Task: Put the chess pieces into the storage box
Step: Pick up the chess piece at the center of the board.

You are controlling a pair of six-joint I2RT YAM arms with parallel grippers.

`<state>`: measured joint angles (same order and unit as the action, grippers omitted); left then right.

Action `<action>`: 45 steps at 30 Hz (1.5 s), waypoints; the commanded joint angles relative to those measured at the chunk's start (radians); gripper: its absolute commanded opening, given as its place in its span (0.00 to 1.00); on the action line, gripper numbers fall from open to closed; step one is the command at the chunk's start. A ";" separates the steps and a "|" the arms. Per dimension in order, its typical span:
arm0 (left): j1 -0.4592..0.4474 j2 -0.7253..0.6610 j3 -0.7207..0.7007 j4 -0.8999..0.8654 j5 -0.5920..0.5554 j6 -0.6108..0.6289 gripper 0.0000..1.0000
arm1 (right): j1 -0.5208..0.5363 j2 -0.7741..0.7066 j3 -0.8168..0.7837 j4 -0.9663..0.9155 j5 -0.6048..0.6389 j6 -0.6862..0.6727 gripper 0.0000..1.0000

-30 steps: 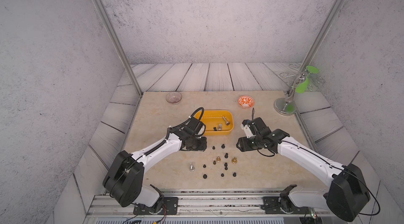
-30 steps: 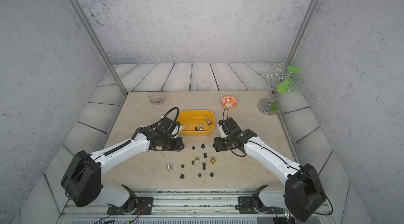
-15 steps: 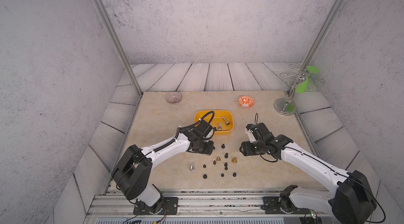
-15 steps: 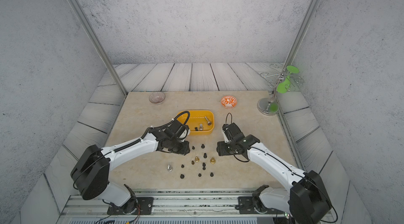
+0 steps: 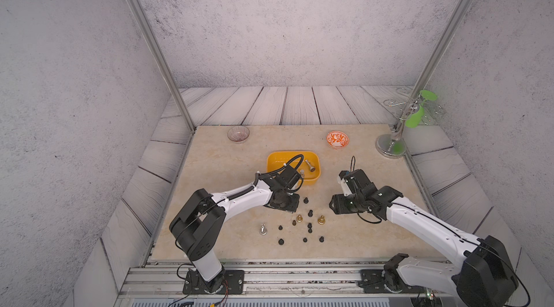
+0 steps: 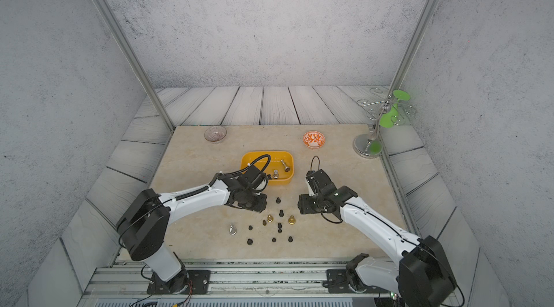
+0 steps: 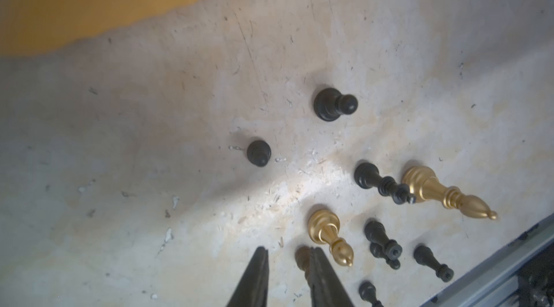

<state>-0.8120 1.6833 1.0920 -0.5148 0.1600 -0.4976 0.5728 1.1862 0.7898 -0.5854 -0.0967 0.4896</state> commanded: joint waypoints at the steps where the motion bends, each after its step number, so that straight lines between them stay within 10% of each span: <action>1: -0.007 0.026 0.032 0.014 -0.073 0.001 0.28 | -0.002 -0.031 -0.009 -0.002 0.015 0.010 0.62; 45: -0.007 0.192 0.088 0.127 -0.149 0.051 0.11 | -0.005 -0.036 -0.018 -0.013 0.011 0.027 0.63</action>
<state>-0.8120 1.8584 1.1587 -0.3939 0.0185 -0.4530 0.5716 1.1862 0.7830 -0.5865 -0.0967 0.5056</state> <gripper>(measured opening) 0.123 0.626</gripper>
